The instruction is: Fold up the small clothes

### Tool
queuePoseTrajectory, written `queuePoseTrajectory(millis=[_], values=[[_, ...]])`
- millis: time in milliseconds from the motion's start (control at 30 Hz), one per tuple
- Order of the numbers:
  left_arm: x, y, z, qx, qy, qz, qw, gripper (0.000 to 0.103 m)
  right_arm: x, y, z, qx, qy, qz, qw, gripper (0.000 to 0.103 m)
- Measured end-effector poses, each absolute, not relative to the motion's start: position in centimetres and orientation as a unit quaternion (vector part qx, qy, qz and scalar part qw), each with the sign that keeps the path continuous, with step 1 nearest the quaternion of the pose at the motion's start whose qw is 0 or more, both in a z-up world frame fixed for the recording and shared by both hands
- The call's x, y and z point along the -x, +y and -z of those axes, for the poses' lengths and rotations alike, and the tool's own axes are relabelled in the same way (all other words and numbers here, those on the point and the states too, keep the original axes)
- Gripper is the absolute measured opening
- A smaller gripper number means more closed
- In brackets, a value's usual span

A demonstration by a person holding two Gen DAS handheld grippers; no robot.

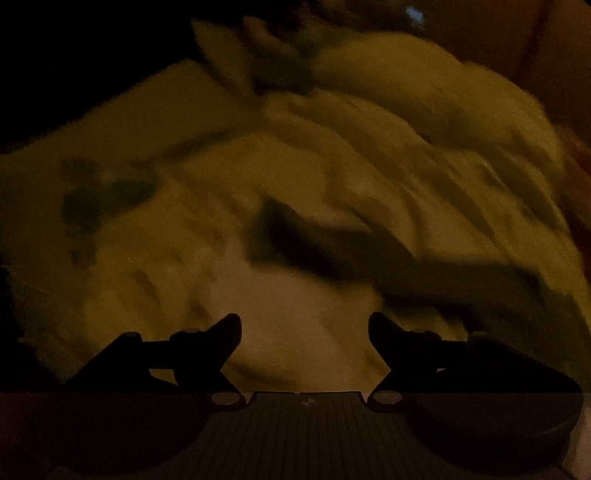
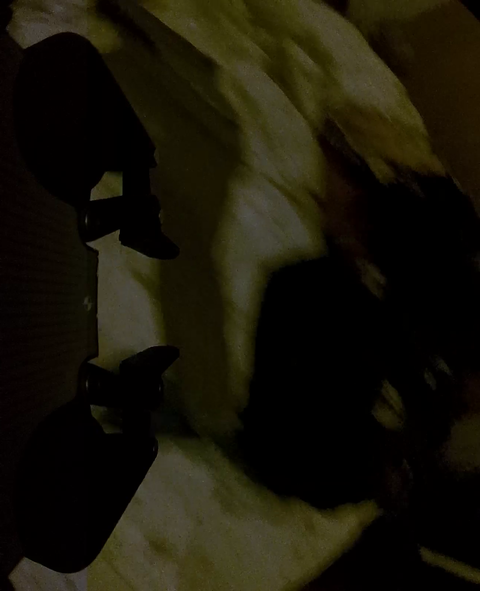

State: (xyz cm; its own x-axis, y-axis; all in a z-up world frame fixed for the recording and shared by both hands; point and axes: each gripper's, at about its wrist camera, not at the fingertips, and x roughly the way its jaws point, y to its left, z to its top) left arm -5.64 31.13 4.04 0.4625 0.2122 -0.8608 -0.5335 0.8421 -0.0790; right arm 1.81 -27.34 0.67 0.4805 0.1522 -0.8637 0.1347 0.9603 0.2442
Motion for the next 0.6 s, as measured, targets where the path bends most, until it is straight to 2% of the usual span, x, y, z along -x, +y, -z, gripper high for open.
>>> queuePoseTrajectory(millis=[200, 333, 433, 467, 533, 567, 600], values=[[8.0, 23.8, 1.3, 0.171, 0.545, -0.095, 0.815, 0.103, 3.3, -20.2, 3.4, -0.084, 0.577, -0.157, 0.797, 0.057], [7.7, 21.0, 5.0, 0.154, 0.594, -0.068, 0.787, 0.103, 4.9, -16.3, 5.3, 0.010, 0.584, -0.214, 0.783, 0.057], [6.9, 18.7, 6.6, 0.114, 0.609, -0.064, 0.782, 0.103, 4.5, -15.0, 6.8, 0.036, 0.584, -0.222, 0.780, 0.056], [6.6, 18.1, 6.7, 0.104, 0.609, -0.057, 0.785, 0.103, 4.4, -14.6, 7.0, 0.030, 0.586, -0.223, 0.779, 0.054], [6.1, 17.0, 6.6, 0.091, 0.606, -0.045, 0.789, 0.103, 4.1, -14.1, 7.1, 0.013, 0.592, -0.226, 0.774, 0.035], [6.0, 16.6, 6.4, 0.093, 0.607, -0.037, 0.789, 0.094, 4.1, -13.8, 6.9, 0.005, 0.592, -0.230, 0.772, 0.017], [6.0, 16.2, 6.1, 0.100, 0.605, -0.024, 0.790, 0.084, 4.2, -13.8, 6.3, -0.008, 0.590, -0.230, 0.774, 0.013]])
